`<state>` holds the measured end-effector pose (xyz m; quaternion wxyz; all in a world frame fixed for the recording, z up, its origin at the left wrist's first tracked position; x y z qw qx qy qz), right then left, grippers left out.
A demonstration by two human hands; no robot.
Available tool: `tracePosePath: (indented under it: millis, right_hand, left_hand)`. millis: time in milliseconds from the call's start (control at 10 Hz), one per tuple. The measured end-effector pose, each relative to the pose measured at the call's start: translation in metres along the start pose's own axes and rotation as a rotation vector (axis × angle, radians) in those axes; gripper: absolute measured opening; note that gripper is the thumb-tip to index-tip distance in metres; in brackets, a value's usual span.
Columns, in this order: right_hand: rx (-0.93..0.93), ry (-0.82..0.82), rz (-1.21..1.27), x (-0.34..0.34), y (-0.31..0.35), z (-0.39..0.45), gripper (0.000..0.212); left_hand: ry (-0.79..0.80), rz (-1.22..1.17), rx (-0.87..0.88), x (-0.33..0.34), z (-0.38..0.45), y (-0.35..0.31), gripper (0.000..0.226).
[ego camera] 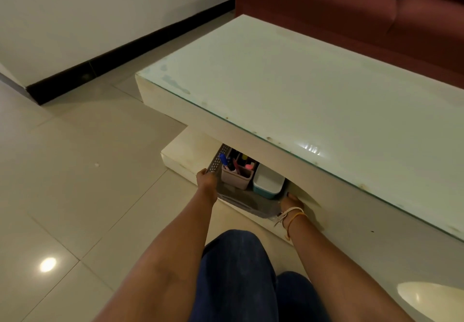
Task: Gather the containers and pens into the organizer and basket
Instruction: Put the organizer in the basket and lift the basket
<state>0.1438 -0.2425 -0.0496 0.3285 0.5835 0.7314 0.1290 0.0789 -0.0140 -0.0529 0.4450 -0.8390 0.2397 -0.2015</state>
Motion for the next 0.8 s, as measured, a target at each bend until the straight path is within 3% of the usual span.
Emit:
tracePosePath:
  millis: [200,300,500,700,800]
  right_hand:
    - [0.003,-0.019,-0.161,0.001,0.001,0.000,0.044]
    - [-0.168,-0.096,-0.450,-0.005,0.005,-0.019,0.048]
    - [-0.418,-0.057,-0.666,-0.008,-0.010,-0.054,0.067]
    - [-0.535,-0.053,-1.009,-0.004,-0.006,-0.052,0.080]
    - [-0.537,-0.073,-1.070,0.001,0.001,-0.054,0.073]
  left_hand:
    - [0.091,0.188,0.066,-0.013,-0.013,-0.011,0.047]
    - [0.196,0.464,0.168,-0.017,-0.030,-0.024,0.042]
    - [0.471,0.924,0.479,-0.017,-0.063,-0.043,0.045]
    - [0.645,1.271,0.644,-0.015,-0.064,-0.052,0.052]
    - [0.665,1.492,0.715,-0.019,-0.063,-0.051,0.054]
Point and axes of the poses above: each hand's wrist, its own z-axis towards the middle knuckle, its own x-axis out of the palm, y = z × x, the point moved 2 cm from there along z, towards the middle knuckle, and after that the axes turned 11 degrees about x, right-handed, at the moved point
